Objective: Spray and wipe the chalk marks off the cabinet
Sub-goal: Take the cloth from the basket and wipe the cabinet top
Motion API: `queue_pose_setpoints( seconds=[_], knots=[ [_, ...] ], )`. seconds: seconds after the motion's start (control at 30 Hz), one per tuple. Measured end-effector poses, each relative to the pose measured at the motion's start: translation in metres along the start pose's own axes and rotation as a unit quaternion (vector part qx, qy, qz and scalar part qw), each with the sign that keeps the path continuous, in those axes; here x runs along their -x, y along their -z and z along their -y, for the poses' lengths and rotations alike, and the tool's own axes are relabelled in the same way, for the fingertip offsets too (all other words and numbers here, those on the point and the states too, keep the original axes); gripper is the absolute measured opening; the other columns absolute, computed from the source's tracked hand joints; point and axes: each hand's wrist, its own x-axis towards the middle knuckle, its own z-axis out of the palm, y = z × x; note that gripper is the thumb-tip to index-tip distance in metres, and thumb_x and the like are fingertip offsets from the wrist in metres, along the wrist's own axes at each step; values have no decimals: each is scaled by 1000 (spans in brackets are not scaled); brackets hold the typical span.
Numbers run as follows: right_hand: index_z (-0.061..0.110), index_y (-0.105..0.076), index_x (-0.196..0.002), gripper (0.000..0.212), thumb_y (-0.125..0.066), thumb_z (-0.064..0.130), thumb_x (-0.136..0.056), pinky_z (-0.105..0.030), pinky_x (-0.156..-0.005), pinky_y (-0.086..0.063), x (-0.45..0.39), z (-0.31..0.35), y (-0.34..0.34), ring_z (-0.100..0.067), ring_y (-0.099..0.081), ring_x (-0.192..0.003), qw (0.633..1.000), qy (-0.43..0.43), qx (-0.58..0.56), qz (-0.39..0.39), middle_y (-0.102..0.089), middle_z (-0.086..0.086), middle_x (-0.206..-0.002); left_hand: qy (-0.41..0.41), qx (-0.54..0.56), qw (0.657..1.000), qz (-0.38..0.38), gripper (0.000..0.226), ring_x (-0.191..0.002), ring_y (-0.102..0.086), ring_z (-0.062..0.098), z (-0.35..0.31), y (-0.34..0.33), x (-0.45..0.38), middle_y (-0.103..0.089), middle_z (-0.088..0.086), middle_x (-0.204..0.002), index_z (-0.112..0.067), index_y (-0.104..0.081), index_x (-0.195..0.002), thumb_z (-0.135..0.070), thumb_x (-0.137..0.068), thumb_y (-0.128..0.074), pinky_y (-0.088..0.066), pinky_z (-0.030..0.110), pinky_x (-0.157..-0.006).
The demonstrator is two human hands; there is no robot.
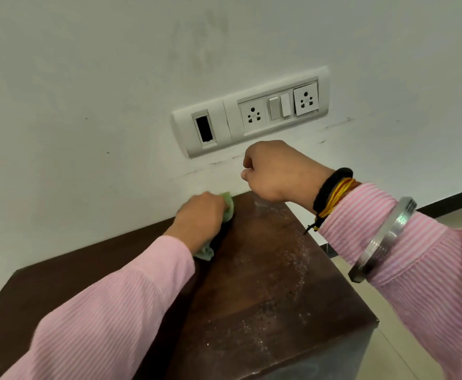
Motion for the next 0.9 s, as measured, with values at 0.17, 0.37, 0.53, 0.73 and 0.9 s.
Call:
queue_pose_setpoints(
  seconds=[0.17, 0.37, 0.53, 0.73, 0.9],
  knots=[
    [10, -62, -117, 24, -51, 18, -97, -37, -88, -53, 3, -5, 4, -27, -61, -101, 1000, -2, 14, 2, -63, -8, -115, -80, -31, 996, 22, 55, -116, -60, 29, -14, -3, 101, -58, 2, -130, -30, -51, -141, -9, -90, -52, -50, 41, -98],
    [12, -63, -114, 22, -54, 16, -94, -39, -86, -55, 10, 11, -2, -29, -63, -96, 999, 8, 38, 18, -64, -8, -109, -101, -26, 994, -13, 45, -113, -61, 32, -43, -2, 63, -60, 6, -129, -27, -54, -136, -8, -95, -49, -51, 43, -95],
    [13, -63, -114, 23, -54, 17, -94, -40, -89, -53, 25, 11, 14, -29, -61, -101, 999, -2, 46, 17, -63, -8, -113, -20, -39, 999, 25, 58, -112, -64, 33, 7, -5, 79, -62, 6, -127, -33, -58, -134, -4, -84, -57, -53, 46, -95],
    [11, -64, -112, 21, -56, 16, -93, -42, -88, -54, 58, 20, 21, -30, -63, -98, 998, -16, 49, 39, -64, -8, -110, -161, -8, 987, 5, 59, -129, -52, 27, -30, -2, 170, -49, -2, -145, -34, -45, -146, -10, -93, -48, -40, 38, -107],
    [13, -63, -110, 19, -54, 20, -95, -41, -86, -53, 85, 35, 19, -31, -62, -98, 998, -10, 50, 32, -63, -8, -110, -49, 50, 997, 11, 31, -113, -62, 34, -61, 8, 124, -63, 12, -125, -21, -61, -128, -20, -103, -42, -49, 42, -95]
  ],
)
